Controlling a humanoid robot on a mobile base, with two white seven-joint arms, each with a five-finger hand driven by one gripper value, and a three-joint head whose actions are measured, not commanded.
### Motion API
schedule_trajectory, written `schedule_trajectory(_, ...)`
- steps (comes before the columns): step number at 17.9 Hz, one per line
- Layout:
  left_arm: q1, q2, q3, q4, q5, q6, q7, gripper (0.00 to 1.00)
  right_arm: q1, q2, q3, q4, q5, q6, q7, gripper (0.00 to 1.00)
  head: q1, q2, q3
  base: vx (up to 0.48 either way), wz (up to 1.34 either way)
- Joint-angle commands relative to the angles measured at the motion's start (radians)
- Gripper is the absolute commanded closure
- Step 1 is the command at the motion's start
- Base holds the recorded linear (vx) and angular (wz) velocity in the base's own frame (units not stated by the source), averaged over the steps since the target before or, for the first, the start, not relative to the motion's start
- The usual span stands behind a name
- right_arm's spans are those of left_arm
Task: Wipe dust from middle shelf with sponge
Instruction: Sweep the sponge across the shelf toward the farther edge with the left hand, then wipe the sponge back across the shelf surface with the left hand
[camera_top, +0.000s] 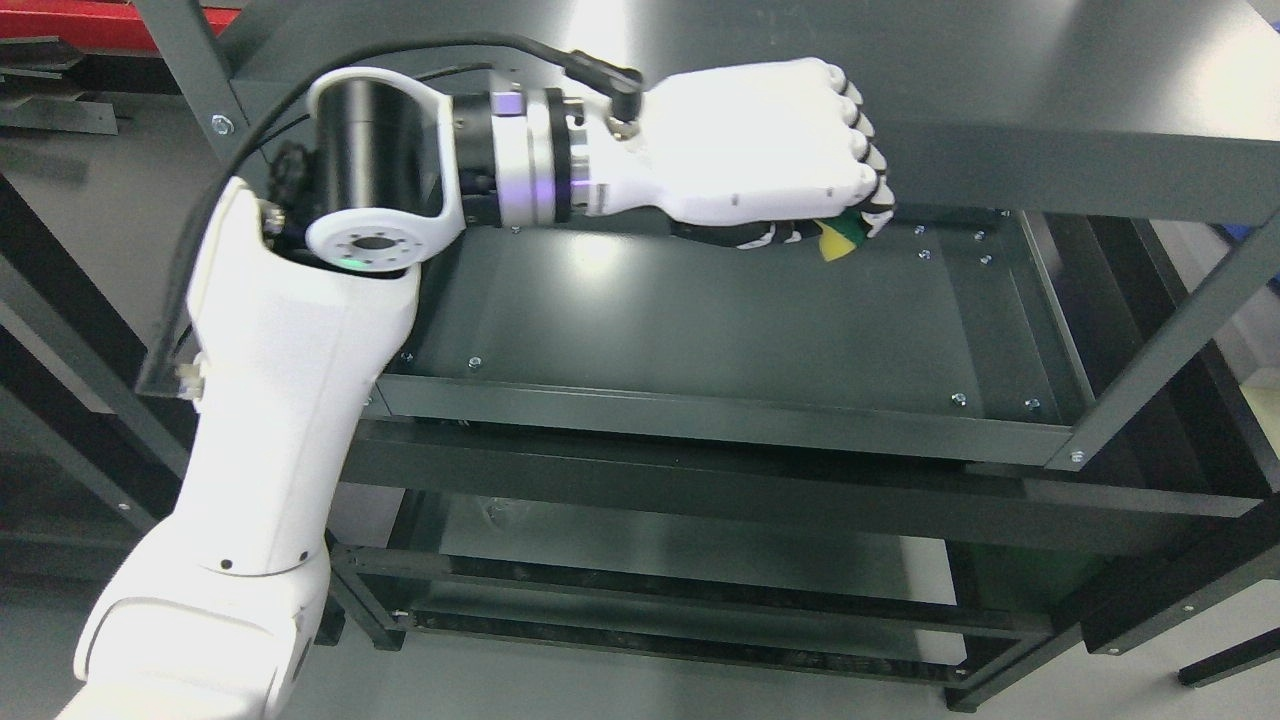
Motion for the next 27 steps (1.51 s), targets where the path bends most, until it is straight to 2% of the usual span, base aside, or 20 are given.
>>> schedule_trajectory(1, 0.067, 0.326, 0.323, -0.121, 0.3, 0.003, -0.014, 1.0, 0.0, -0.017, 0.0, -0.017, 0.0, 0.0, -0.001, 0.0, 0.0, 0.0, 0.0, 0.0, 0.0)
schedule_trajectory(4, 0.141, 0.489, 0.355, -0.149, 0.459, 0.003, -0.01, 1.0, 0.0, -0.017, 0.0, -0.017, 0.0, 0.0, -0.001, 0.0, 0.0, 0.0, 0.0, 0.0, 0.0)
schedule_trajectory(7, 0.201, 0.602, 0.401, -0.154, 0.579, 0.003, -0.012, 1.0, 0.0, -0.017, 0.0, -0.017, 0.0, 0.0, -0.001, 0.0, 0.0, 0.0, 0.0, 0.0, 0.0)
schedule_trajectory(9, 0.237, 0.703, 0.442, -0.154, 0.671, 0.003, -0.01, 1.0, 0.0, -0.017, 0.0, -0.017, 0.0, 0.0, -0.001, 0.0, 0.0, 0.0, 0.0, 0.0, 0.0)
schedule_trajectory(12, 0.27, 0.776, 0.487, -0.154, 0.751, 0.003, -0.01, 1.0, 0.0, -0.017, 0.001, -0.017, 0.0, 0.0, -0.001, 0.0, 0.0, 0.0, 0.0, 0.0, 0.0)
schedule_trajectory(15, 0.273, 0.768, 0.47, -0.154, 0.764, 0.003, -0.006, 1.0, 0.0, -0.017, 0.0, -0.017, 0.0, 0.0, -0.001, 0.0, 0.0, 0.0, 0.0, 0.0, 0.0)
schedule_trajectory(16, 0.256, 0.752, 0.443, -0.154, 0.758, 0.003, -0.004, 1.0, 0.0, -0.017, 0.0, -0.017, 0.0, 0.0, -0.001, 0.0, 0.0, 0.0, 0.0, 0.0, 0.0)
schedule_trajectory(18, 0.177, 0.648, 0.348, -0.154, 0.689, 0.003, -0.004, 1.0, 0.0, -0.017, 0.0, -0.017, 0.0, 0.0, -0.001, 0.0, 0.0, 0.0, 0.0, 0.0, 0.0)
schedule_trajectory(20, 0.094, 0.403, 0.236, -0.144, 0.539, 0.003, -0.006, 1.0, 0.0, -0.017, 0.0, -0.017, 0.0, 0.0, -0.001, 0.0, 0.0, 0.0, 0.0, 0.0, 0.0)
schedule_trajectory(23, 0.066, 0.023, 0.116, -0.14, 0.318, 0.003, -0.02, 1.0, 0.0, -0.017, 0.0, -0.017, 0.0, 0.0, -0.001, 0.0, 0.0, 0.0, 0.0, 0.0, 0.0)
schedule_trajectory(24, 0.064, -0.056, 0.044, -0.137, 0.223, 0.003, -0.02, 1.0, 0.0, -0.017, 0.0, -0.017, 0.0, 0.0, -0.001, 0.0, 0.0, 0.0, 0.0, -0.001, 0.01)
schedule_trajectory(26, 0.049, -0.056, -0.13, -0.135, 0.143, 0.003, 0.032, 1.0, 0.0, -0.017, 0.001, -0.017, 0.0, 0.0, -0.001, 0.0, 0.0, 0.0, 0.0, 0.0, 0.0)
schedule_trajectory(27, 0.04, -0.056, -0.209, -0.132, 0.126, 0.003, 0.113, 1.0, 0.0, -0.017, 0.0, -0.017, 0.0, 0.0, -0.001, 0.0, 0.0, 0.0, 0.0, 0.0, 0.0)
